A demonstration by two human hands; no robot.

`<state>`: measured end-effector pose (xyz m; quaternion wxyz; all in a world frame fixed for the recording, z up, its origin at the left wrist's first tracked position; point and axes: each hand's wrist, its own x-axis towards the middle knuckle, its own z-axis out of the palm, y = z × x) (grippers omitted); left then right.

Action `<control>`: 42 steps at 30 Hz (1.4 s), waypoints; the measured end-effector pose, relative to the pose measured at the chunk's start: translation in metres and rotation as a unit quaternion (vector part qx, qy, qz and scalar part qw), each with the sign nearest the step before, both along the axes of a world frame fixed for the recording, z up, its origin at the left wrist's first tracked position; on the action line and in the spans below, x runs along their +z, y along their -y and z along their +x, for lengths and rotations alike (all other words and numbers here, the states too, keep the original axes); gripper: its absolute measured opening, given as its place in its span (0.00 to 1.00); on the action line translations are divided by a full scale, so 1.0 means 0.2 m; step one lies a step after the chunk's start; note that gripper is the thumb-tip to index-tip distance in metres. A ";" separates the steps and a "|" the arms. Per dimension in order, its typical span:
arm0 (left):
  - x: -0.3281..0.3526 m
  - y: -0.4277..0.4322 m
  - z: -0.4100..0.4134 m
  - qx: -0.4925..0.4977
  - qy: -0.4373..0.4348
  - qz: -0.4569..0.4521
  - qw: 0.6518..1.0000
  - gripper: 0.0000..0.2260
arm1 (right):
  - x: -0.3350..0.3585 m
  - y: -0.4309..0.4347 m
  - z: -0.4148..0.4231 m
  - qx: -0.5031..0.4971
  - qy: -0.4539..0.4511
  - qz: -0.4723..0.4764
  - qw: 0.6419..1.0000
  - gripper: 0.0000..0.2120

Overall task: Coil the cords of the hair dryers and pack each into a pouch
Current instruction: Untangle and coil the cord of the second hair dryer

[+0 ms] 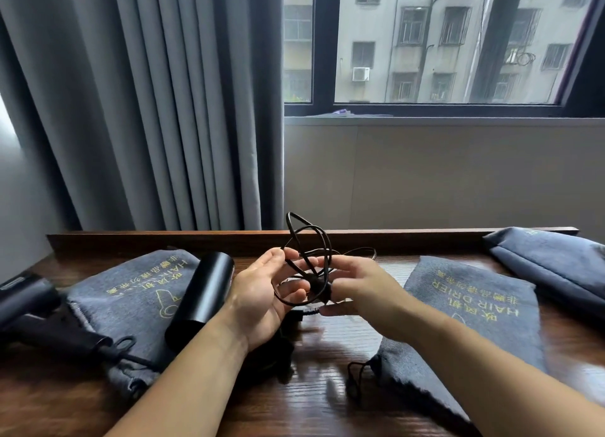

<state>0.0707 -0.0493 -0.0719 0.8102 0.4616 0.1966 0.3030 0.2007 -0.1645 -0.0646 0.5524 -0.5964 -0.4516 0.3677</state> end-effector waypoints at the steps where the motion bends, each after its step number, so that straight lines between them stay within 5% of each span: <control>1: 0.00 0.00 0.00 0.007 0.007 -0.007 1.000 0.13 | 0.02 0.00 0.01 0.004 -0.027 -0.014 1.000 0.24; 8: 0.00 0.00 0.02 0.023 0.007 -0.005 1.000 0.13 | 0.03 -0.05 0.06 -0.024 -0.056 -0.031 0.998 0.18; 18: 0.00 -0.06 -0.01 0.163 0.029 0.029 0.986 0.11 | -0.01 -0.02 0.12 -0.032 0.115 -0.014 0.993 0.07; 23: 0.00 -0.05 0.00 0.198 0.068 0.057 0.976 0.12 | -0.03 -0.01 0.10 -0.010 -0.003 0.012 1.000 0.04; 26: 0.00 -0.04 0.00 0.163 0.093 0.057 0.981 0.13 | -0.03 -0.03 0.09 -0.051 -0.111 0.016 0.992 0.05; 31: -0.01 0.01 0.03 0.045 0.090 0.009 0.995 0.14 | 0.00 -0.03 0.10 -0.040 -0.052 0.009 0.998 0.16; 34: -0.01 0.00 0.03 0.020 0.080 -0.010 0.997 0.14 | 0.03 -0.04 0.11 0.012 -0.004 0.006 1.000 0.13; 38: -0.02 -0.03 0.01 0.043 0.048 0.010 0.998 0.14 | 0.05 -0.04 0.20 -0.109 0.127 0.007 0.986 0.05; 42: -0.03 -0.05 0.01 0.133 0.040 0.021 0.990 0.13 | 0.08 0.13 0.43 -0.258 0.033 0.037 0.965 0.06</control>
